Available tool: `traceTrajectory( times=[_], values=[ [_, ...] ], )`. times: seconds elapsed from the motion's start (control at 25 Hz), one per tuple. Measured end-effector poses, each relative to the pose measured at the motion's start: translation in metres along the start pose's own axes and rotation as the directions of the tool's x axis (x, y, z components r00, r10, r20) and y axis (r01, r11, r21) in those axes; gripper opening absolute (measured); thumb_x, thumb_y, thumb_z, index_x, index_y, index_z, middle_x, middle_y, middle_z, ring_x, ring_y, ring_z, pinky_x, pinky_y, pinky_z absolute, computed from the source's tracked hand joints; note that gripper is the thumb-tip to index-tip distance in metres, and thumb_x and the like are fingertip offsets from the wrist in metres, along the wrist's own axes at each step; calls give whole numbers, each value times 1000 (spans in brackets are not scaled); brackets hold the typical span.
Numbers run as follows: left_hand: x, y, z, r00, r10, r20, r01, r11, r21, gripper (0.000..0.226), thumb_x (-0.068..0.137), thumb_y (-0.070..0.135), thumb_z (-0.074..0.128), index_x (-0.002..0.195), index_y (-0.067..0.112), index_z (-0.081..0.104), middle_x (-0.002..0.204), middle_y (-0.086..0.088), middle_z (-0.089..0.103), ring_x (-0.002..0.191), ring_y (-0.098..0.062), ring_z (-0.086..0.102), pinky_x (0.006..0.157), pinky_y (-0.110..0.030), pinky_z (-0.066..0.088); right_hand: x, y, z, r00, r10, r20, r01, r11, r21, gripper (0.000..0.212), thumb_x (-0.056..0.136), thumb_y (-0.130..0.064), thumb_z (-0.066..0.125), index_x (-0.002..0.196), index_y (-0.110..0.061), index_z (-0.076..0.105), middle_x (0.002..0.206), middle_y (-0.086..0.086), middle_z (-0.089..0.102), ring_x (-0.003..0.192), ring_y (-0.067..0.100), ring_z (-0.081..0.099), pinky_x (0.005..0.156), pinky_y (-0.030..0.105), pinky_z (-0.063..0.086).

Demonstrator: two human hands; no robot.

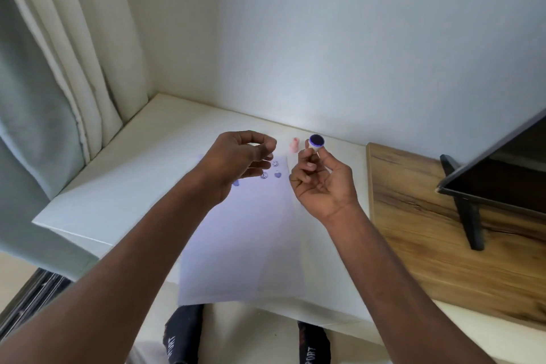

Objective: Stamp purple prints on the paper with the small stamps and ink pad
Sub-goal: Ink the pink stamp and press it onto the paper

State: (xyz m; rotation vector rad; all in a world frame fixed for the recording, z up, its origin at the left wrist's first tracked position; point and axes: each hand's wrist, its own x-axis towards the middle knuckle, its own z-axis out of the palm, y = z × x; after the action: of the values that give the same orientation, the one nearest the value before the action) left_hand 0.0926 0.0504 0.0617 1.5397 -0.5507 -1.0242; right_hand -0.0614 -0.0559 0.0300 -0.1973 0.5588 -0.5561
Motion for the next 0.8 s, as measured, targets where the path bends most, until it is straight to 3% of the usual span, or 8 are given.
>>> traceTrajectory(
  times=[0.16,0.28,0.4,0.56,0.68,0.8],
  values=[
    [6,-1,36,999,-14,34,22,967,-252,19,91,4,74,110,3,76,94,-15,75,89,-26,73,80,-29,62,-5,-20,-15,997,-50,-66,46,997,-58,22,81,-32,74,89,-13,68,78,-3,62,56,9,45,50,23,30],
    [11,-3,55,999,-34,20,39,926,-375,27,89,-7,71,115,-1,73,104,-24,76,95,-29,74,86,-29,63,-8,-28,-14,984,-99,-147,78,987,-142,22,91,-34,70,86,-14,64,75,-2,62,54,9,48,51,22,29],
    [17,-6,68,999,2,-52,-21,930,-366,31,86,-8,74,116,-2,73,115,-28,74,97,-32,74,96,-36,60,-6,-29,-6,939,-240,-245,147,928,-343,18,92,-28,73,86,-13,64,78,4,68,55,10,54,47,22,36],
    [21,-17,72,993,26,-117,-56,963,-265,25,85,-2,78,108,5,78,105,-20,78,100,-35,74,99,-40,59,-5,-26,-1,863,-439,-249,216,767,-604,16,89,-24,79,101,-14,76,93,8,78,70,17,59,54,26,42],
    [24,-23,68,995,0,-98,-28,959,-282,18,85,-2,77,98,10,79,93,-13,78,95,-29,71,98,-40,59,-5,-22,3,849,-490,-200,231,683,-692,12,90,-23,78,100,-18,80,98,8,80,74,17,61,59,28,42],
    [26,-27,63,996,-16,-86,-10,956,-295,20,85,-2,77,104,3,78,93,-15,77,93,-29,72,101,-44,58,-2,-14,6,842,-518,-152,251,625,-740,9,90,-21,78,98,-19,81,101,10,80,70,14,60,55,27,40]
  ],
)
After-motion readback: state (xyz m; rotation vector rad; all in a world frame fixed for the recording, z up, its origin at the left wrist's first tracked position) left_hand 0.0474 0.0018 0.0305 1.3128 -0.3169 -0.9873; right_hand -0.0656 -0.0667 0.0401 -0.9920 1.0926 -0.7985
